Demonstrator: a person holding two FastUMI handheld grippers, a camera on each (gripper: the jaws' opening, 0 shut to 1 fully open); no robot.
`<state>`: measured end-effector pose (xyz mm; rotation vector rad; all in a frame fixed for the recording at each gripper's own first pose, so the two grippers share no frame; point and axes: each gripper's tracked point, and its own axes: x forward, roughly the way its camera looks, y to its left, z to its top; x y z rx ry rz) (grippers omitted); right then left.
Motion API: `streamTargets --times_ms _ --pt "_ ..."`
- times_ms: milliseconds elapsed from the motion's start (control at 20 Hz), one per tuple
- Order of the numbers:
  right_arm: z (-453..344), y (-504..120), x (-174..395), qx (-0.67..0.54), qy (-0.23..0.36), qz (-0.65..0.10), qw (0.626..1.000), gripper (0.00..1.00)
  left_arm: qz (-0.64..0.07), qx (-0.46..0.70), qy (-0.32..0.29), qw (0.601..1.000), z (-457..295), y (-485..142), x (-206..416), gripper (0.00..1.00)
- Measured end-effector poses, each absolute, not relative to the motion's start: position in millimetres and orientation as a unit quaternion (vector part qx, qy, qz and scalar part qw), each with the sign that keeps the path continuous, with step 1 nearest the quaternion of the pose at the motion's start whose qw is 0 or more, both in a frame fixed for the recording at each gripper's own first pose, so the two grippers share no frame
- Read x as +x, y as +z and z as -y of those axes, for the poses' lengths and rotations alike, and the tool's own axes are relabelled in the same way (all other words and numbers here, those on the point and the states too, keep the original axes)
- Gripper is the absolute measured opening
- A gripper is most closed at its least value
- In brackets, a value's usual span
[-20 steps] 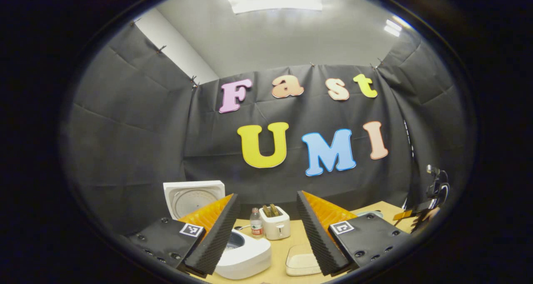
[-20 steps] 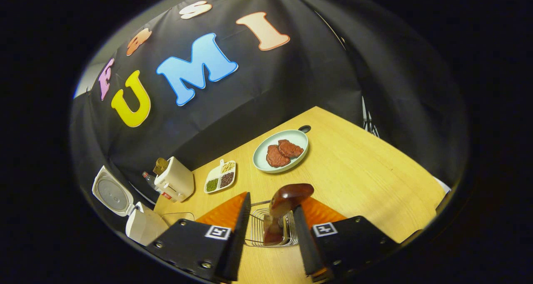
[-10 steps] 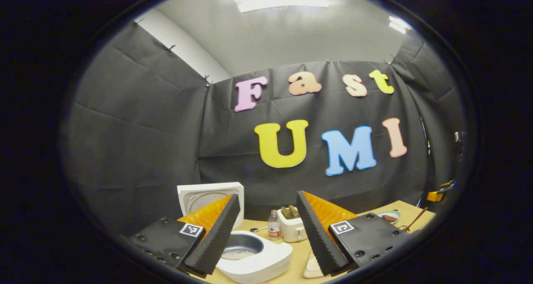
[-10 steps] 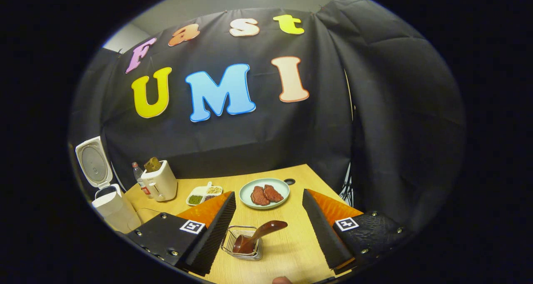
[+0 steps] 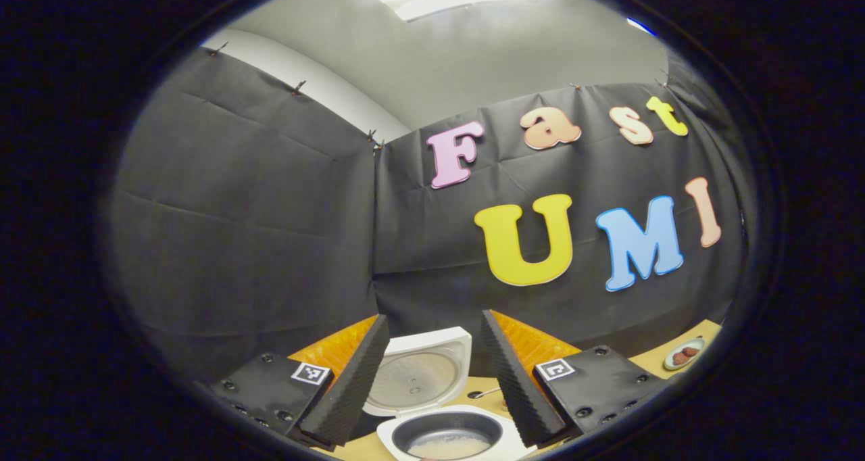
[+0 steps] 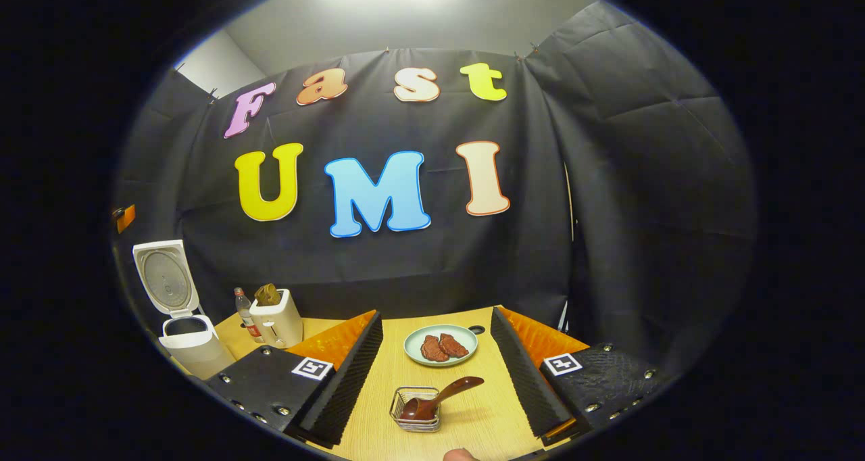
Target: Close the left gripper, press the button to open the rice cooker; take a wooden spoon from the chopstick holder with the right hand, scoop a spoonful of rice and pour it into the rice cooker, then put the wooden spoon back into the chopstick holder.
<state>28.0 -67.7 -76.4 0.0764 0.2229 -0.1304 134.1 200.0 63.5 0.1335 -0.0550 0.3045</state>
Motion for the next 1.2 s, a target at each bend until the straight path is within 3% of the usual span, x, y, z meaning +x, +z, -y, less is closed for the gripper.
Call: streamTargets --times_ms 550,1200 --pt "54.2 -73.5 2.7 -0.008 -0.099 -0.112 0.989 0.98 -0.009 0.072 0.188 0.979 -276.8 38.9 248.3 0.95" --pt "39.4 -87.3 -9.2 -0.031 -0.094 -0.135 0.986 0.98 -0.120 -0.003 0.227 0.967 -337.8 -35.7 335.1 0.95"
